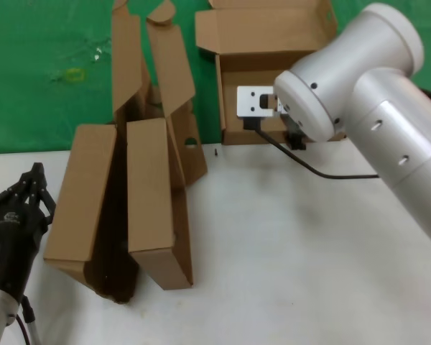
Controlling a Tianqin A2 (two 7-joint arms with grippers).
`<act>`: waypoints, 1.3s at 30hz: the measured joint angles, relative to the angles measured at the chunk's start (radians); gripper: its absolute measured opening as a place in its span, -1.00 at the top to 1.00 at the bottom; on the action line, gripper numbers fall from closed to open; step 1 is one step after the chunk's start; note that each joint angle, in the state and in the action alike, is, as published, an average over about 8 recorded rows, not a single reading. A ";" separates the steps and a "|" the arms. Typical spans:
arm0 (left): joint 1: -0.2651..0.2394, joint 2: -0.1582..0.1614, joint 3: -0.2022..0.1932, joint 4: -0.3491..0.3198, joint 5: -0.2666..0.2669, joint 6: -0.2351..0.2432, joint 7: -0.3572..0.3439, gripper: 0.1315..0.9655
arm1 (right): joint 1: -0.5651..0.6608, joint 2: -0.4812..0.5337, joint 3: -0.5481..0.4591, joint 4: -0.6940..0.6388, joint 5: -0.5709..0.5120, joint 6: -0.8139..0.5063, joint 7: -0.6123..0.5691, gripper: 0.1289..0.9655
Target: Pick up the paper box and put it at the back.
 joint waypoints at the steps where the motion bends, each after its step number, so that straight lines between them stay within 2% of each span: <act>1: 0.000 0.000 0.000 0.000 0.000 0.000 0.000 0.97 | 0.000 0.004 0.002 0.017 0.003 -0.006 -0.007 0.64; 5: 0.000 0.000 0.000 0.000 0.000 0.000 0.000 0.97 | -0.001 0.023 0.018 0.087 0.021 -0.021 -0.033 0.53; 11: 0.000 0.000 0.000 0.000 0.000 0.000 0.000 0.97 | -0.016 0.059 0.085 0.206 0.066 -0.015 -0.039 0.18; 14: 0.000 0.000 0.000 0.000 0.000 0.000 0.000 0.97 | -0.032 0.081 0.140 0.267 0.094 -0.001 -0.024 0.06; 22: 0.000 0.000 0.000 0.000 0.000 0.000 0.000 0.97 | -0.114 0.135 0.325 0.408 0.199 0.083 0.046 -0.45; 26: 0.000 0.000 0.000 0.000 0.000 0.000 0.000 0.97 | -0.181 0.153 0.413 0.469 0.255 0.139 0.078 -0.45; 29: 0.000 0.000 0.000 0.000 0.000 0.000 0.000 0.97 | -0.223 0.158 0.459 0.497 0.282 0.174 0.095 -0.58; 34: 0.000 0.000 0.000 0.000 0.000 0.000 0.000 0.96 | -0.262 0.159 0.481 0.505 0.325 0.218 0.083 -0.80; 39: 0.000 0.000 0.000 0.000 0.000 0.000 0.000 0.92 | -0.304 0.160 0.486 0.498 0.392 0.275 0.039 -0.89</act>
